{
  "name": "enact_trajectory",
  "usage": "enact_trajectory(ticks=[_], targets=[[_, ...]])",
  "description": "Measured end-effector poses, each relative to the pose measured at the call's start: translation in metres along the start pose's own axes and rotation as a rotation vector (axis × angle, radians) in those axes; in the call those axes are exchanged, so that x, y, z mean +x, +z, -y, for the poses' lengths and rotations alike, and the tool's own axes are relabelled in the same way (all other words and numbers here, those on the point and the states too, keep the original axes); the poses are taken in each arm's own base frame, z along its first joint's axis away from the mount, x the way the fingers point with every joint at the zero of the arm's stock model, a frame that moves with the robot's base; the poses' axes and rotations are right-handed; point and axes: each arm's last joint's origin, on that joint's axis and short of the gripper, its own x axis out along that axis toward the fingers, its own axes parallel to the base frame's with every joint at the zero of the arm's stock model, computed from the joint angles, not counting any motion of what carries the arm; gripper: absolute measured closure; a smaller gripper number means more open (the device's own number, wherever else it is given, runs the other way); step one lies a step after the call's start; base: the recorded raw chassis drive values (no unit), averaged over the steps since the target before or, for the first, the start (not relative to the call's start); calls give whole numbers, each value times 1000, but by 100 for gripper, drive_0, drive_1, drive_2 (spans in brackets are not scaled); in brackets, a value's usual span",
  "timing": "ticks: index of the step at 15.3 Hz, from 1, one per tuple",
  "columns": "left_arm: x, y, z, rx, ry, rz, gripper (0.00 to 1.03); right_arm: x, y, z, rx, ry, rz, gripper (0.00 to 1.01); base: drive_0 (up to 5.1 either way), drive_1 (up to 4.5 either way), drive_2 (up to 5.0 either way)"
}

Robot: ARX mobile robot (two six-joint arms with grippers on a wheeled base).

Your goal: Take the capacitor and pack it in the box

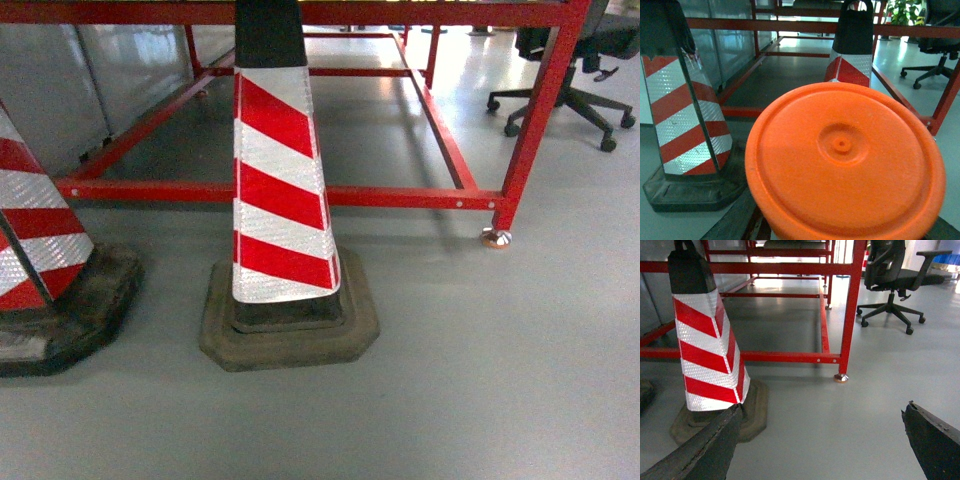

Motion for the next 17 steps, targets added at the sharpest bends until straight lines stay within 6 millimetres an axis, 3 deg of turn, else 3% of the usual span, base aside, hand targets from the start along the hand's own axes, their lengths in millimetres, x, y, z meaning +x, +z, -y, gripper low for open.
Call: enact_trajectory(ticks=[12, 17], targets=[[0, 0, 0, 0, 1, -2, 59, 0, 0, 0, 0, 0, -1, 3, 15, 430, -399], [0, 0, 0, 0, 0, -5, 59, 0, 0, 0, 0, 0, 0, 3, 0, 0, 0]])
